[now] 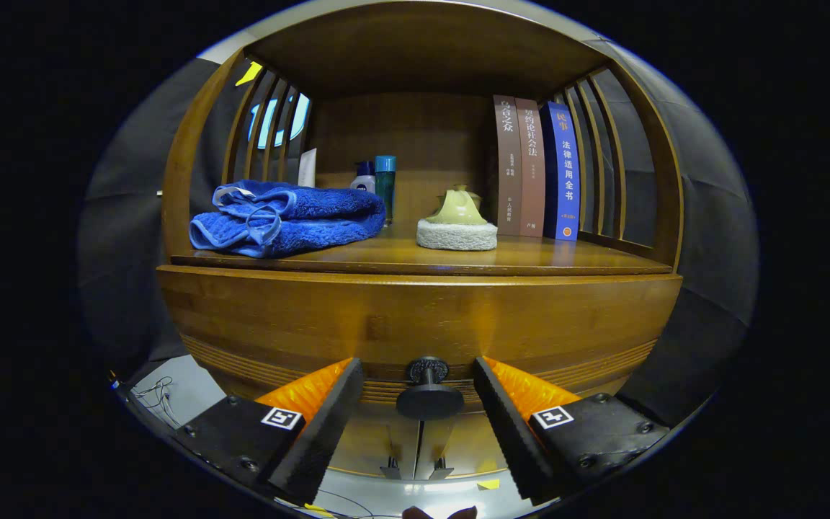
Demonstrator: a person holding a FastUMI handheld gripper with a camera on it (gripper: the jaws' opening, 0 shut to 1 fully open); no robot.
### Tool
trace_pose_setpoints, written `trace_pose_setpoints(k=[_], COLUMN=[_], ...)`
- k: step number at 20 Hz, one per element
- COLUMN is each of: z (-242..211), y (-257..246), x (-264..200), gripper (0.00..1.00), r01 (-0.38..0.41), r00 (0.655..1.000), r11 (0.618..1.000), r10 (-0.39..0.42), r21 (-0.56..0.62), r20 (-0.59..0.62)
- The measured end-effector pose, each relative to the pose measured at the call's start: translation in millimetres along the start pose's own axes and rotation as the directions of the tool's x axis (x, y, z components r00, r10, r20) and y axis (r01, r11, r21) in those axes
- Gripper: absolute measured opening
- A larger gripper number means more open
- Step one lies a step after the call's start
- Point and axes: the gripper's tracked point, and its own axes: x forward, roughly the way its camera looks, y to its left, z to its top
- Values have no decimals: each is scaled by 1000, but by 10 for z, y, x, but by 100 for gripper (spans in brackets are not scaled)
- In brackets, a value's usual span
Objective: Pull open the drawer, take out the items inside it, and place them on the countertop above the cabinet.
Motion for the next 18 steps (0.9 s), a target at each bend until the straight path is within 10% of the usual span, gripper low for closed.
trace_pose_setpoints(k=[18], z=[477], y=[36], x=[-726], gripper=[100], r01=[-26], r00=[996], r11=[999], r10=[30], r21=[-41], r20=[90])
